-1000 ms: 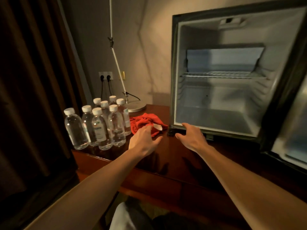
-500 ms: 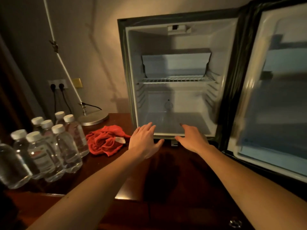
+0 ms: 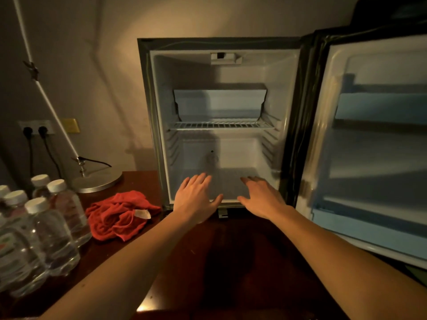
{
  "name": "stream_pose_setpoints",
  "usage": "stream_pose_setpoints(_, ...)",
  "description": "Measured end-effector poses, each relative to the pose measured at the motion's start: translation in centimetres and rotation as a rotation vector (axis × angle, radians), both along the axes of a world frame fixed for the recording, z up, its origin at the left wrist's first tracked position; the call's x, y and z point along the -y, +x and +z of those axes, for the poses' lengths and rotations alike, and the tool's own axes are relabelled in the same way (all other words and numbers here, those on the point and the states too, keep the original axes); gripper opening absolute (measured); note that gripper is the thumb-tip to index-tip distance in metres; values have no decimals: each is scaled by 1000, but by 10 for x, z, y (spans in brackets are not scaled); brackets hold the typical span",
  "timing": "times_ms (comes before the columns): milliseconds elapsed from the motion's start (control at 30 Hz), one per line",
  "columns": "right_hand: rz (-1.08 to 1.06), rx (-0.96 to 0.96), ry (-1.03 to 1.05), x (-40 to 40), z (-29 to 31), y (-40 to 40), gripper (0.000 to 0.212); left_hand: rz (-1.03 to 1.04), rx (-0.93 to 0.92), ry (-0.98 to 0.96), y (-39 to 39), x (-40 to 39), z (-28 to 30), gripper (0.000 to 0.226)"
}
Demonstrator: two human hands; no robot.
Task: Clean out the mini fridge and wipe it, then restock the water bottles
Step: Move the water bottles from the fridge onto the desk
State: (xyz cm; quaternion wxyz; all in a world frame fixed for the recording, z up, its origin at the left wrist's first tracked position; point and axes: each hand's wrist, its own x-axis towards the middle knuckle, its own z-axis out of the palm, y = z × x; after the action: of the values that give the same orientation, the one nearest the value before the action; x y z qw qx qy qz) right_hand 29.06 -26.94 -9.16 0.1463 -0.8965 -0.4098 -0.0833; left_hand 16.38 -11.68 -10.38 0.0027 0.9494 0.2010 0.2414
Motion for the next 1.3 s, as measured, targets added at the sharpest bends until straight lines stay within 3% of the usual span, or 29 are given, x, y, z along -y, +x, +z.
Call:
stream_pose_setpoints(333, -35, 65, 15, 46, 6, -11, 61, -105, 14, -20, -5, 6, 0, 72)
stream_pose_setpoints(667, -36, 282, 226, 135, 24, -46, 50, -361, 120, 15, 19, 113, 21, 66)
stream_pose_setpoints(933, -249, 437, 402, 256, 31, -57, 39, -537, 227, 41, 18, 207, 32, 52)
stream_pose_setpoints(1167, -399, 316, 495, 351, 21, -44, 19, -636, 211, 71, 35, 284, 28, 53)
stream_pose_setpoints(1300, -490, 229, 568, 384, 7, -27, 22, -662, 202, 88, 49, 320, 27, 52)
